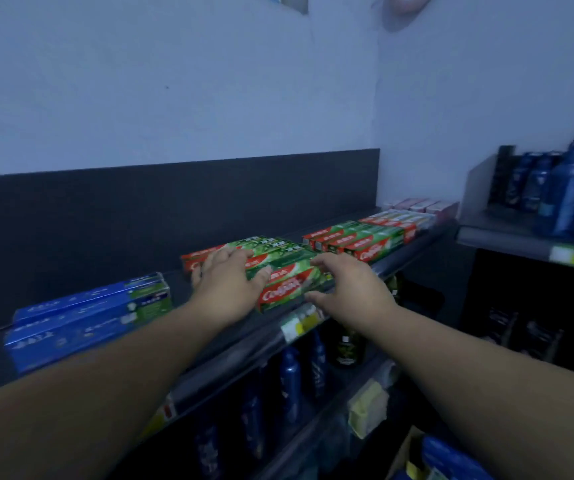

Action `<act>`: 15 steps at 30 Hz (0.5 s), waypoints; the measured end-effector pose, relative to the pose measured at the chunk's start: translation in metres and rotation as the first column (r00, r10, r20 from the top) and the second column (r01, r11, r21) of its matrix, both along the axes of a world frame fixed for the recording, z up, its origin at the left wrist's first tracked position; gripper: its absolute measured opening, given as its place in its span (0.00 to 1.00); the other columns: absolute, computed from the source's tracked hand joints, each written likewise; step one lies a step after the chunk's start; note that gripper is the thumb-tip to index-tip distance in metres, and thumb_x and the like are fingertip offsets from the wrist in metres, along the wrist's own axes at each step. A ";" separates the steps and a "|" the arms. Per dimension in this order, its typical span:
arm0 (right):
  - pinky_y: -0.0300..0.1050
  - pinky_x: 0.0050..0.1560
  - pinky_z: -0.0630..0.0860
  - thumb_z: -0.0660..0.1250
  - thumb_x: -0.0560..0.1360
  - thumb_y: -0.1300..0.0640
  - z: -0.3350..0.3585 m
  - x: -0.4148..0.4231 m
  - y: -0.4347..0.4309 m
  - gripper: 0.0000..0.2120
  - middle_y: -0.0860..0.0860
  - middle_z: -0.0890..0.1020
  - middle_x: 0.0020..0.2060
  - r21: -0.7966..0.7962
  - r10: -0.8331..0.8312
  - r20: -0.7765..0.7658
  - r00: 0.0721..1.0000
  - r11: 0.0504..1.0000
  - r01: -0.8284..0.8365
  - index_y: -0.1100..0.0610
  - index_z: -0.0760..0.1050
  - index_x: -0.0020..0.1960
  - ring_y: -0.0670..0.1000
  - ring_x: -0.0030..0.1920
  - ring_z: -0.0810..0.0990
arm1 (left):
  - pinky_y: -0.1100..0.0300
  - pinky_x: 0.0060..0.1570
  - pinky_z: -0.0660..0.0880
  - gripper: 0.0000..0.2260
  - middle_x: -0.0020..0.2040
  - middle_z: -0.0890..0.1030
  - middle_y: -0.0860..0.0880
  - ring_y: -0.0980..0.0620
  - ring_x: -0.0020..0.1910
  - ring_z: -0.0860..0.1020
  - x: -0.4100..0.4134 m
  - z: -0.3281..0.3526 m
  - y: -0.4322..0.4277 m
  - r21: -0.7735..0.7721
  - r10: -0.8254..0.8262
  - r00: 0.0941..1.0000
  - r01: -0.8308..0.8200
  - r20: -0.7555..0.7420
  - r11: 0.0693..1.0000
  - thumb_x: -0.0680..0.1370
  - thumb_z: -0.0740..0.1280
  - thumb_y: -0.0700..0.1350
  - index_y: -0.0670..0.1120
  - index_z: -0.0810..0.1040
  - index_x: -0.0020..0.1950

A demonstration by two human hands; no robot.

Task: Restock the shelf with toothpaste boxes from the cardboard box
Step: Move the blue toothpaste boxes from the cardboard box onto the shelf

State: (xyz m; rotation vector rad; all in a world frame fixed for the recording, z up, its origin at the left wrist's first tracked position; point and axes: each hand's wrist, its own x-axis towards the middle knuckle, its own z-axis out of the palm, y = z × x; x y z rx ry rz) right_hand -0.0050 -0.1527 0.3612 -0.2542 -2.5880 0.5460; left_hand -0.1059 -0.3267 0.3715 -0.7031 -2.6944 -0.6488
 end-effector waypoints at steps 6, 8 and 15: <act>0.49 0.61 0.73 0.72 0.70 0.43 -0.028 0.101 0.111 0.28 0.48 0.74 0.62 -0.007 -0.190 0.043 0.981 0.982 0.191 0.45 0.70 0.67 0.51 0.61 0.75 | 0.51 0.72 0.57 0.26 0.74 0.63 0.46 0.45 0.74 0.58 0.090 -0.024 0.132 0.009 -0.256 0.965 0.256 0.048 0.967 0.79 0.58 0.60 0.49 0.64 0.74; 0.50 0.61 0.74 0.72 0.70 0.43 -0.041 0.135 0.144 0.28 0.48 0.73 0.62 -0.014 -0.240 0.061 0.969 0.970 0.241 0.45 0.69 0.68 0.51 0.62 0.74 | 0.51 0.73 0.57 0.26 0.76 0.60 0.47 0.46 0.74 0.57 0.123 -0.036 0.171 0.027 -0.321 0.941 0.320 0.103 0.947 0.79 0.58 0.60 0.50 0.62 0.75; 0.50 0.67 0.70 0.72 0.70 0.40 -0.098 0.241 0.230 0.36 0.49 0.68 0.71 -0.033 -0.355 0.153 0.922 0.931 0.364 0.46 0.63 0.74 0.53 0.69 0.69 | 0.51 0.73 0.52 0.28 0.78 0.55 0.45 0.45 0.76 0.51 0.210 -0.106 0.267 0.041 -0.397 0.903 0.396 0.163 0.917 0.80 0.58 0.57 0.49 0.57 0.77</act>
